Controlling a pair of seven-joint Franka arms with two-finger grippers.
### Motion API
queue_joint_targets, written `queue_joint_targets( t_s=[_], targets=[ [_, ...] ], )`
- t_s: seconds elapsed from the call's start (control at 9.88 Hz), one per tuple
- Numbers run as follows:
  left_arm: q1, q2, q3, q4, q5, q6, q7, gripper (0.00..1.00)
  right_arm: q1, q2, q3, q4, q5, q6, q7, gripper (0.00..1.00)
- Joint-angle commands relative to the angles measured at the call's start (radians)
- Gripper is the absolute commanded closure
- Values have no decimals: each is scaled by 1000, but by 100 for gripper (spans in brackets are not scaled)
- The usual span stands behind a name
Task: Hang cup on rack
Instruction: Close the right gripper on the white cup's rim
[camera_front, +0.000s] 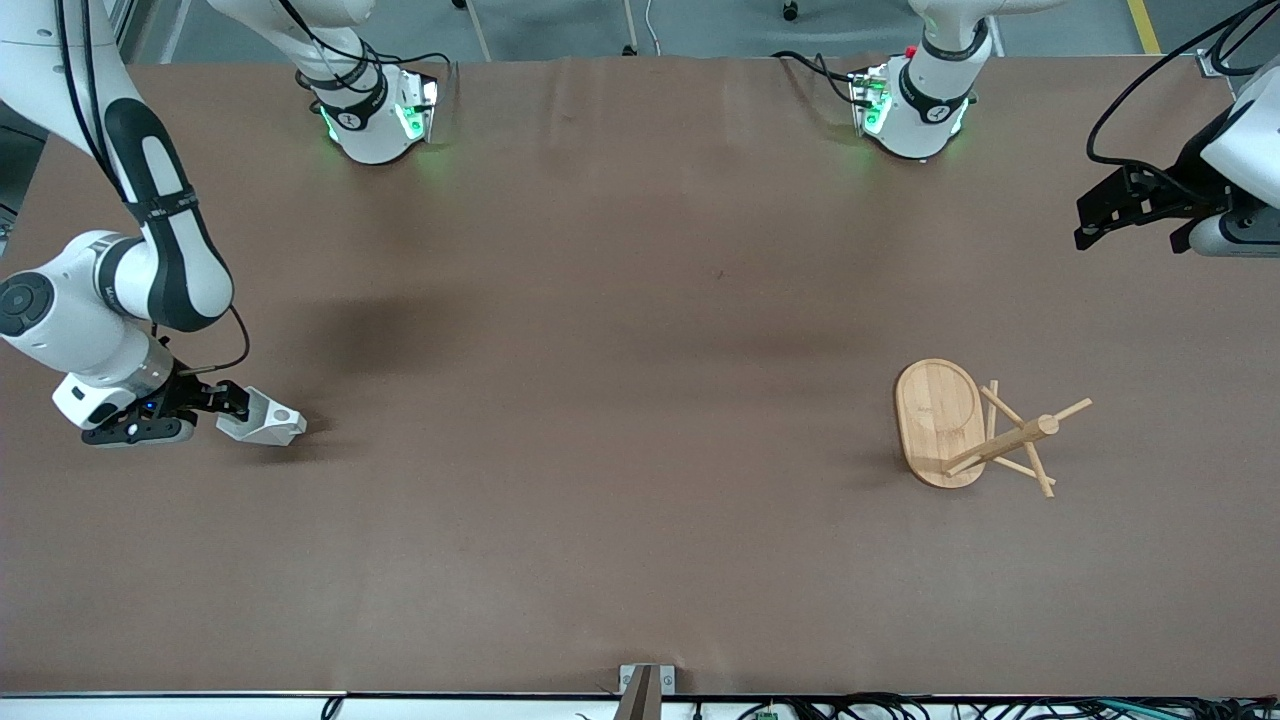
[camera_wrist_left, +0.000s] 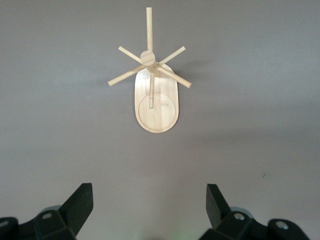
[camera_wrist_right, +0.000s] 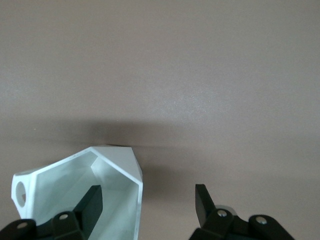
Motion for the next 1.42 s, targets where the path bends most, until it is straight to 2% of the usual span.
queue_joint_targets(
  t_s=[0.0, 0.1, 0.2, 0.3, 0.51, 0.91, 1.01, 1.11, 1.32],
  targets=[
    [5, 12, -3, -18, -4, -6, 6, 0, -10, -2, 12, -19, 10, 26, -13, 61],
    [5, 11, -3, -18, 0, -4, 6, 0, -11, 0, 13, -19, 10, 26, -12, 86],
    [5, 12, -3, -18, 0, -1, 6, 0, -11, -2, 13, -19, 10, 26, -10, 94],
    [5, 12, -3, -18, 2, 0, 6, 0, -11, -3, 13, -14, 10, 18, -6, 99],
    [5, 14, -3, -18, 2, 11, 6, 0, -13, -15, 13, 4, 10, -25, -4, 100],
    [4, 15, -3, -20, 2, 11, 6, 0, -4, -113, 16, 200, 10, -385, -3, 100],
    [-2, 15, -5, -20, 2, 10, 5, 0, 16, -132, 18, 254, 48, -469, -3, 100],
    [-11, 17, -14, -20, 3, 10, -6, 0, 25, -150, 19, 305, 138, -556, -3, 100],
    [-36, 46, -70, -20, -7, 26, 5, 0, 61, -152, 26, 432, 275, -774, 31, 100]
  ],
)
